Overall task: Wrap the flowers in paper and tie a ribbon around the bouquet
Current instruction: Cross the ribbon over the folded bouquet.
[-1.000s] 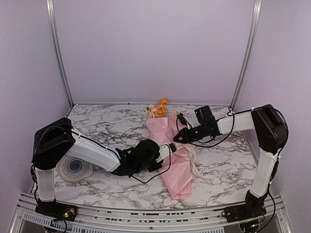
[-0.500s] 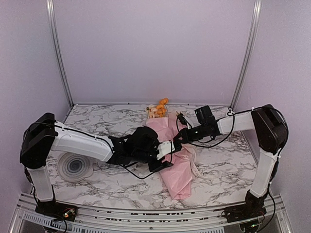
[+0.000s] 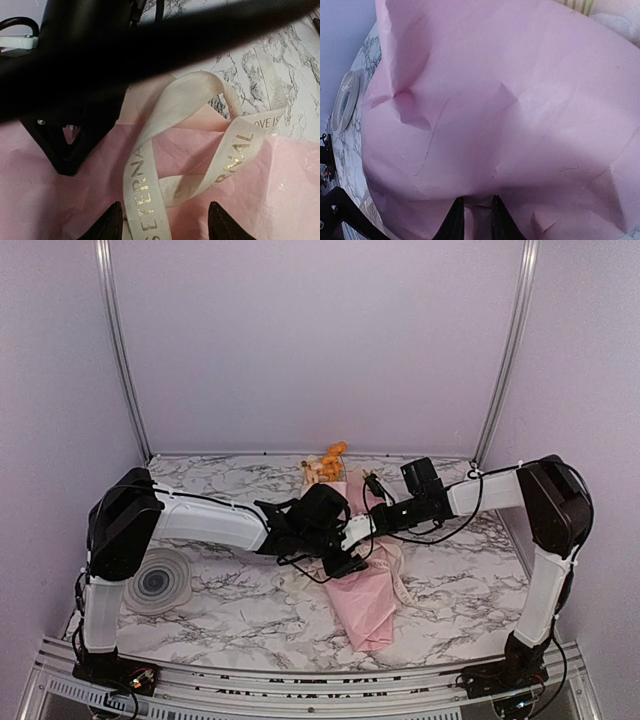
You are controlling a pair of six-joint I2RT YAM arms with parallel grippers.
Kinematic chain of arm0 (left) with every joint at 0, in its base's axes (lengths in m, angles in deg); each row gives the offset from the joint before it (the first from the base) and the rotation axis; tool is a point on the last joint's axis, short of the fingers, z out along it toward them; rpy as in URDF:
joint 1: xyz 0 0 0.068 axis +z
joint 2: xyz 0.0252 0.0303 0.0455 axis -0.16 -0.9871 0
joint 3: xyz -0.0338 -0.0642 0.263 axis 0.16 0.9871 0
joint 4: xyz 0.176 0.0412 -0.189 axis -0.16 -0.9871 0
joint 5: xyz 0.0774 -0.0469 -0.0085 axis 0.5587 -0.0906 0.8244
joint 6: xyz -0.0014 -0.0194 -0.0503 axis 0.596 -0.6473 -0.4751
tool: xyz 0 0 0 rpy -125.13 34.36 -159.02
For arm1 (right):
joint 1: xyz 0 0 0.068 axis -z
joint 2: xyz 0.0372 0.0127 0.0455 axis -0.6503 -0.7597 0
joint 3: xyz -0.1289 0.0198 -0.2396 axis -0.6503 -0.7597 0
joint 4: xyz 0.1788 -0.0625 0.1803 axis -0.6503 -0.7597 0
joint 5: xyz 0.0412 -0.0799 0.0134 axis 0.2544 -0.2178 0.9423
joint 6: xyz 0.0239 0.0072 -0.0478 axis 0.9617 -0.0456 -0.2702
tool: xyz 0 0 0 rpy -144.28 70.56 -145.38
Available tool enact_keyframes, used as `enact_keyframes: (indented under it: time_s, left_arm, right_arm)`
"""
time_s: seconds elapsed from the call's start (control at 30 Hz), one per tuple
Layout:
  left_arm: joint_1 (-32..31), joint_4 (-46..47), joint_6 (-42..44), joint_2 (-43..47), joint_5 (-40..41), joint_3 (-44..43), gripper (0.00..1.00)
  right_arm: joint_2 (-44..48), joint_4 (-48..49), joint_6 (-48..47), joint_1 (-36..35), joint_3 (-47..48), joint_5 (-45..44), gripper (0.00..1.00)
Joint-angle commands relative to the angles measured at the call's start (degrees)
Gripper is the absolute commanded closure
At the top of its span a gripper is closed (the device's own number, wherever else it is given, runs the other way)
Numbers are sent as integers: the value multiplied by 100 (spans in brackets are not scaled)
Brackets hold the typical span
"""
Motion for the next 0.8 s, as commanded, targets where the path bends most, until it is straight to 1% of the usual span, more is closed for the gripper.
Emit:
enact_keyframes:
  time_s: [0.0,0.03,0.1,0.2,0.23,0.37,0.47,0.57,0.77]
  left_arm:
    - [-14,-235,-2,-290,-33,-449,47]
    - [-13,-236,30,-359,30,-530,52]
    - [-18,-238,76,-448,34,-606,65]
    - [-17,-244,73,-449,-166,-622,82]
    - [-11,-247,64,-411,-236,-597,84]
    - [-18,-117,61,-164,-487,-354,88]
    - [-19,-5,71,-17,-489,-171,100]
    - [-19,42,38,112,-379,12,100]
    - [-70,421,97,613,-260,631,99]
  right_arm:
    - [-44,-193,-82,50,-11,-109,81]
    - [-29,-203,-90,51,-8,-110,81]
    - [-10,-240,-120,47,-7,-118,81]
    - [35,-274,-139,51,-14,-146,81]
    - [44,-275,-143,51,-18,-161,81]
    - [30,-275,-143,51,-16,-177,81]
    - [5,-290,-149,51,-20,-177,81]
    - [12,-306,-167,60,-30,-188,81]
    - [-32,-336,-164,72,-7,-215,81]
